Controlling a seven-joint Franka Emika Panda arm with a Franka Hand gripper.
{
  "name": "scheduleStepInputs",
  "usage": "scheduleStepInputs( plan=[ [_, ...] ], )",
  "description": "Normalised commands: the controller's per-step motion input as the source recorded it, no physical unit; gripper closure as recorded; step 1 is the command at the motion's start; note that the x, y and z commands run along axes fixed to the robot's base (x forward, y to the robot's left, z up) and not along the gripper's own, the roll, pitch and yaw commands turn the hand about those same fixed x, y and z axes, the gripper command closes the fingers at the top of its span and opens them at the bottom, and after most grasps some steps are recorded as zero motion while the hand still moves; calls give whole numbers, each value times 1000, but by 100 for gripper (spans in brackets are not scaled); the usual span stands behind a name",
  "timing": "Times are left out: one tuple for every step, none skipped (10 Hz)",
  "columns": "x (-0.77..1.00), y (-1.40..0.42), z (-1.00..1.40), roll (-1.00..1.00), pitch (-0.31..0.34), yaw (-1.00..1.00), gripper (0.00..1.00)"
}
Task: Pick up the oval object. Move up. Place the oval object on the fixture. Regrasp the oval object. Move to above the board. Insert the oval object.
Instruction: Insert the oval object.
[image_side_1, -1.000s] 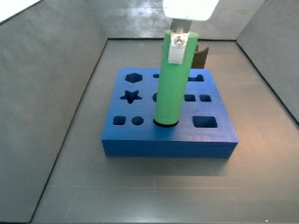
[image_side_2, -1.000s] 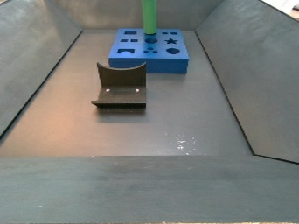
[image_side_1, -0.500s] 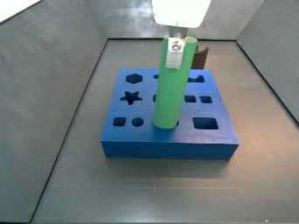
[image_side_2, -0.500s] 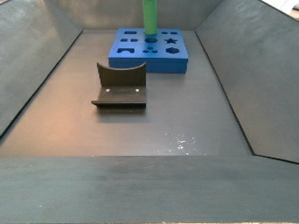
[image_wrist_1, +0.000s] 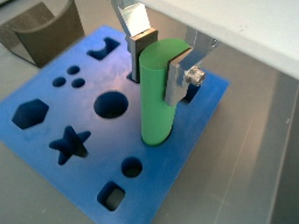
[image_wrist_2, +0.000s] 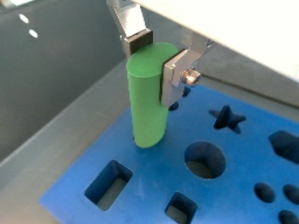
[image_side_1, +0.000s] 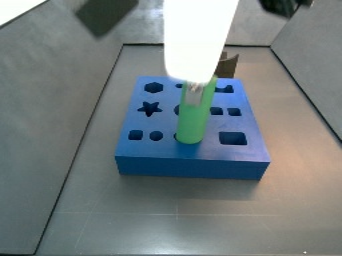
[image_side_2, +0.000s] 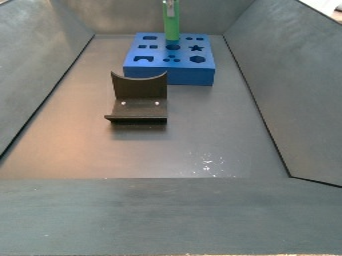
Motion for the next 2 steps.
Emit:
scheduleStepInputs(
  plan=[
    [0, 0, 0, -7, -4, 0, 100],
    [0, 0, 0, 0, 0, 0, 100]
  ],
)
